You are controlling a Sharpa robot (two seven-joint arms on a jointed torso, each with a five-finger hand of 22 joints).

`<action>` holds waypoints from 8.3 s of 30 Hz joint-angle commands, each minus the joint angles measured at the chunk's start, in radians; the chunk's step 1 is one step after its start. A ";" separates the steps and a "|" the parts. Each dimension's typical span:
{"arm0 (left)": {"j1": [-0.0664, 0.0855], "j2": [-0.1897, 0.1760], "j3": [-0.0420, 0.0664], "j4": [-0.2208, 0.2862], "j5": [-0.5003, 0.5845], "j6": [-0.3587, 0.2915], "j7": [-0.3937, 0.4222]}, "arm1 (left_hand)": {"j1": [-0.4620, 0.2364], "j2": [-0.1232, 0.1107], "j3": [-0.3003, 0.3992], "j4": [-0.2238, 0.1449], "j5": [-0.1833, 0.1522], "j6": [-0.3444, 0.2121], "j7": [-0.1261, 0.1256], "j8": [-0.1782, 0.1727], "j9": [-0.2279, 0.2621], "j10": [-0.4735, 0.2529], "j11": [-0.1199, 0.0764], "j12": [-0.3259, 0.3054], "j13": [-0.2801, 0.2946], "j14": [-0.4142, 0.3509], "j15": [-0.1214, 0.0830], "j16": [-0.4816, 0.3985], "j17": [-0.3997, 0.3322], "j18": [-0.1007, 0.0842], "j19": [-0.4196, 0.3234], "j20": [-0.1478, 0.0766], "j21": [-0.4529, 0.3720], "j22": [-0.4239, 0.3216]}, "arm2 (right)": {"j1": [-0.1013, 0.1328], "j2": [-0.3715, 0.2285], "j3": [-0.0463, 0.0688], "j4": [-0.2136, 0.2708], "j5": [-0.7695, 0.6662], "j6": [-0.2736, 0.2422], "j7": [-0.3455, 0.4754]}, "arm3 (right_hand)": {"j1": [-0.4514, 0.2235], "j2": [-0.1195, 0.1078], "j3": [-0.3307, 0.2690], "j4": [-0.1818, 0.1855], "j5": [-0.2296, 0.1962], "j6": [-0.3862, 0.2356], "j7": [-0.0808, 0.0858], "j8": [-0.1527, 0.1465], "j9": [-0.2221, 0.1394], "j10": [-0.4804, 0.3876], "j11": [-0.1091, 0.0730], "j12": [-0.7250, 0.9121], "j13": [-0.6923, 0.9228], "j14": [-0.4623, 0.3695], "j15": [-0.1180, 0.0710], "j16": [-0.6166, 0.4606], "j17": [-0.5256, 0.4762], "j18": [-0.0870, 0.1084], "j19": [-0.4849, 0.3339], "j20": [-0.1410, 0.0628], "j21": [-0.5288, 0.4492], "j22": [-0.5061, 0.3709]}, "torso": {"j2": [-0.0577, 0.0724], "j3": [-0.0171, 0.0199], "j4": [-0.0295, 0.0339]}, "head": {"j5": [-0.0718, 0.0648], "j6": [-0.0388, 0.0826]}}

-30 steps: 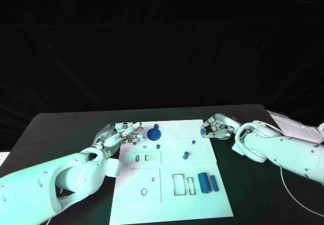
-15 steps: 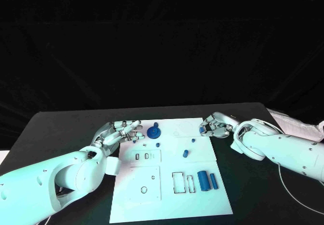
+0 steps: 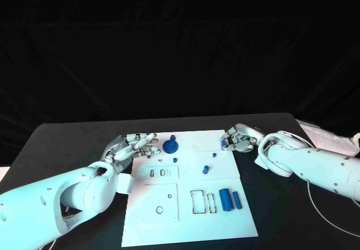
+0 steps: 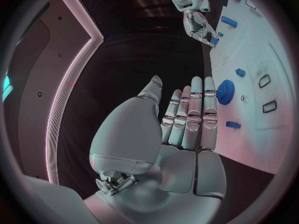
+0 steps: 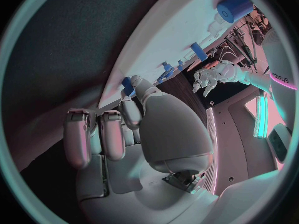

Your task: Assemble the parts on the task board

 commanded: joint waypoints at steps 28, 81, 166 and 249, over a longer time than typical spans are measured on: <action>0.000 -0.002 0.001 0.001 -0.003 0.021 -0.001 | 0.002 0.009 0.001 -0.011 -0.003 -0.002 0.002 -0.006 0.000 -0.009 0.000 -0.004 0.000 -0.005 0.002 -0.007 0.003 0.011 0.008 -0.002 -0.004 -0.001 | -0.001 -0.002 0.001 0.024 0.031 -0.044 0.000 | 0.019 0.078 0.045 -0.020 -0.040 0.110 -0.047 0.057 0.027 0.016 -0.039 0.014 0.022 0.074 -0.030 -0.001 0.114 -0.017 0.000 -0.020 0.001 0.075 | -0.001 -0.0001 0.0007 | -0.004 -0.009; 0.000 0.002 0.001 -0.019 0.025 0.014 0.012 | 0.006 0.015 0.002 -0.015 -0.003 0.000 0.002 -0.005 0.001 -0.008 -0.001 -0.003 0.001 -0.003 0.001 -0.008 0.006 0.011 0.010 -0.002 -0.005 -0.002 | -0.062 0.273 -0.022 0.271 -0.228 0.008 -0.451 | -0.018 0.081 0.048 -0.019 -0.064 0.103 -0.051 0.059 0.031 -0.004 -0.043 -0.055 -0.024 0.067 -0.036 -0.024 0.083 -0.010 -0.024 -0.030 -0.015 0.040 | -0.034 -0.0368 0.0220 | 0.040 -0.067; 0.000 0.002 0.000 -0.038 0.025 0.033 -0.010 | 0.005 0.019 -0.001 -0.020 -0.003 0.001 0.001 -0.004 0.001 -0.006 -0.001 -0.002 0.001 0.000 0.000 -0.010 0.011 0.011 0.014 -0.003 -0.008 -0.002 | -0.072 0.240 -0.026 0.336 -0.308 -0.103 -0.415 | -0.091 -0.063 -0.050 0.034 -0.008 -0.031 -0.006 -0.008 -0.001 -0.102 -0.005 -0.256 -0.182 0.065 -0.004 -0.040 0.075 -0.002 -0.044 -0.002 -0.039 0.005 | -0.033 -0.0336 0.0232 | 0.039 -0.081; 0.177 0.383 -0.027 -0.384 -0.964 0.624 -1.085 | -0.202 0.155 -0.392 0.155 -0.021 -0.013 -0.180 0.534 0.376 0.248 -0.193 1.101 1.026 0.400 -0.193 1.409 1.302 -0.112 0.399 -0.196 1.219 1.240 | 0.152 -0.090 -0.011 0.428 0.193 0.033 -0.317 | -0.032 -0.002 -0.109 0.094 0.056 -0.038 -0.004 0.009 0.001 -0.137 -0.003 -0.286 -0.234 0.038 -0.004 -0.131 -0.032 0.021 -0.111 -0.001 -0.096 -0.101 | -0.090 0.0100 0.0080 | 0.082 -0.122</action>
